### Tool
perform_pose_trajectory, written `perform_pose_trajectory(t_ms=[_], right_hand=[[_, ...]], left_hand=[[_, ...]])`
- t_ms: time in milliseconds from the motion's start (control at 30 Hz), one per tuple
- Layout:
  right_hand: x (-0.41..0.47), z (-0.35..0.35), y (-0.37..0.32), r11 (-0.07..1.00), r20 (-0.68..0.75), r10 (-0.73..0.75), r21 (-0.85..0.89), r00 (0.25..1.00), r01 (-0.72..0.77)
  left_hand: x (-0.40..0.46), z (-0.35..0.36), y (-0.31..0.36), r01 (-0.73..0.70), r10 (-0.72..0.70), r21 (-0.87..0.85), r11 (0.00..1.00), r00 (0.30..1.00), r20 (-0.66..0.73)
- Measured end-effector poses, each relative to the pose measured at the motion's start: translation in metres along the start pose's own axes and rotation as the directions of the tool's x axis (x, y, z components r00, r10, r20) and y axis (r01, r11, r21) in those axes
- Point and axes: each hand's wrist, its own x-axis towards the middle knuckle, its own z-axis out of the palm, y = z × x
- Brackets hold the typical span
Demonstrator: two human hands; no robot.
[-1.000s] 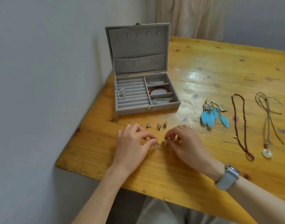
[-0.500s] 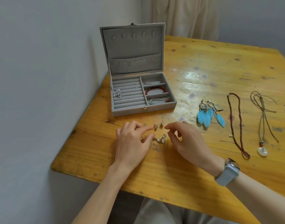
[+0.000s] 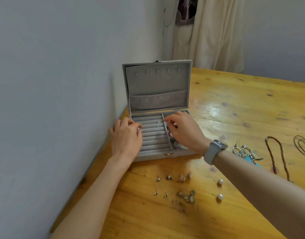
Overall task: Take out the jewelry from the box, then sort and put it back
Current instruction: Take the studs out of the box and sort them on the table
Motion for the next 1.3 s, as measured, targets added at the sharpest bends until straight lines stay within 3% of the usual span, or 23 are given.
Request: perform_pose_trajectory(t_ms=[200, 433, 600, 833, 1067, 1200, 1300], right_hand=[[0.033, 0.027, 0.006, 0.988, 0.065, -0.022, -0.151, 0.998, 0.032], [0.033, 0.027, 0.011, 0.985, 0.071, -0.096, -0.140, 0.993, 0.105], [0.056, 0.026, 0.016, 0.998, 0.206, 0.042, 0.028, 0.978, -0.049], [0.057, 0.012, 0.020, 0.948, 0.322, 0.112, 0.250, 0.940, -0.199], [0.035, -0.011, 0.020, 0.927, 0.154, 0.141, 0.327, 0.978, -0.185], [0.021, -0.022, 0.022, 0.924, 0.162, 0.138, 0.334, 0.977, -0.186], [0.002, -0.032, 0.022, 0.919, 0.148, 0.136, 0.351, 0.980, -0.181]], left_hand=[[0.024, 0.010, -0.006, -0.053, 0.054, 0.055, 0.997, 0.998, -0.021], [0.038, 0.020, 0.002, -0.163, 0.164, 0.088, 0.983, 0.986, -0.004], [0.048, 0.026, 0.010, -0.228, 0.218, 0.128, 0.965, 0.972, 0.086], [0.052, 0.027, 0.009, -0.295, 0.282, 0.124, 0.947, 0.953, 0.112], [0.059, 0.025, 0.020, -0.214, 0.195, 0.143, 0.966, 0.972, 0.134], [0.066, 0.025, 0.027, -0.092, 0.072, 0.108, 0.990, 0.982, 0.173], [0.064, 0.025, 0.029, -0.089, 0.069, 0.105, 0.991, 0.981, 0.181]])
